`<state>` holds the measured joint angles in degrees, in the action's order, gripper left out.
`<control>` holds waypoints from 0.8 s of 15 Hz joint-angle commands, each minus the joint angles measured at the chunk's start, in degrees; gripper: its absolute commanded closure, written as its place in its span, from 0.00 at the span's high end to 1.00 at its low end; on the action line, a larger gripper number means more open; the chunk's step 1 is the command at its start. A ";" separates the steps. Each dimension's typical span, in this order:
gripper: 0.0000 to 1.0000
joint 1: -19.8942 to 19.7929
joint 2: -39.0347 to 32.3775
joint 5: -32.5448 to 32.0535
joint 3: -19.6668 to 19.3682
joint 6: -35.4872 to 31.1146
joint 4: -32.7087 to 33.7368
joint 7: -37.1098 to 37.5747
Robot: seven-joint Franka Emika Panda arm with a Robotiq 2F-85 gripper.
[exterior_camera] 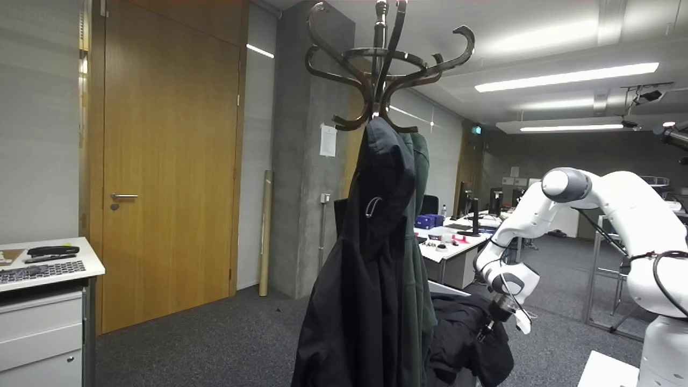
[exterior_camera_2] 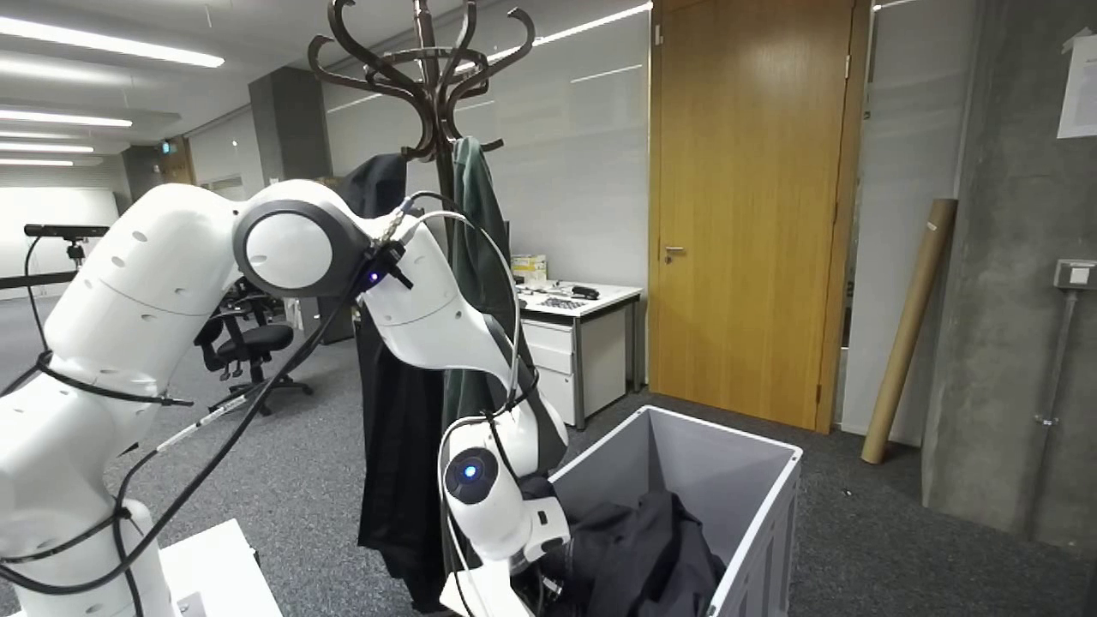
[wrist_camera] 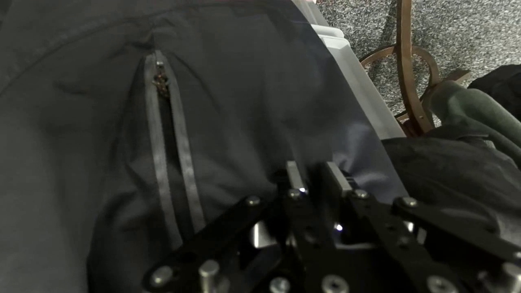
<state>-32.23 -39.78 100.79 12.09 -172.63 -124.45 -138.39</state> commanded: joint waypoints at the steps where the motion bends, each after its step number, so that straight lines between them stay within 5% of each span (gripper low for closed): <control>1: 0.00 0.29 -0.33 0.13 0.18 0.26 0.81 -0.28; 4: 0.00 0.41 0.39 1.00 0.27 0.21 0.55 -0.85; 5: 0.26 0.41 0.66 2.05 0.30 0.30 0.61 -1.30; 7: 0.32 0.57 1.12 3.66 0.73 0.14 -0.12 -0.92; 12: 0.70 2.23 3.17 9.89 1.62 0.47 -3.58 -2.22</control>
<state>-30.92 -39.75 106.95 12.91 -172.63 -124.98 -138.45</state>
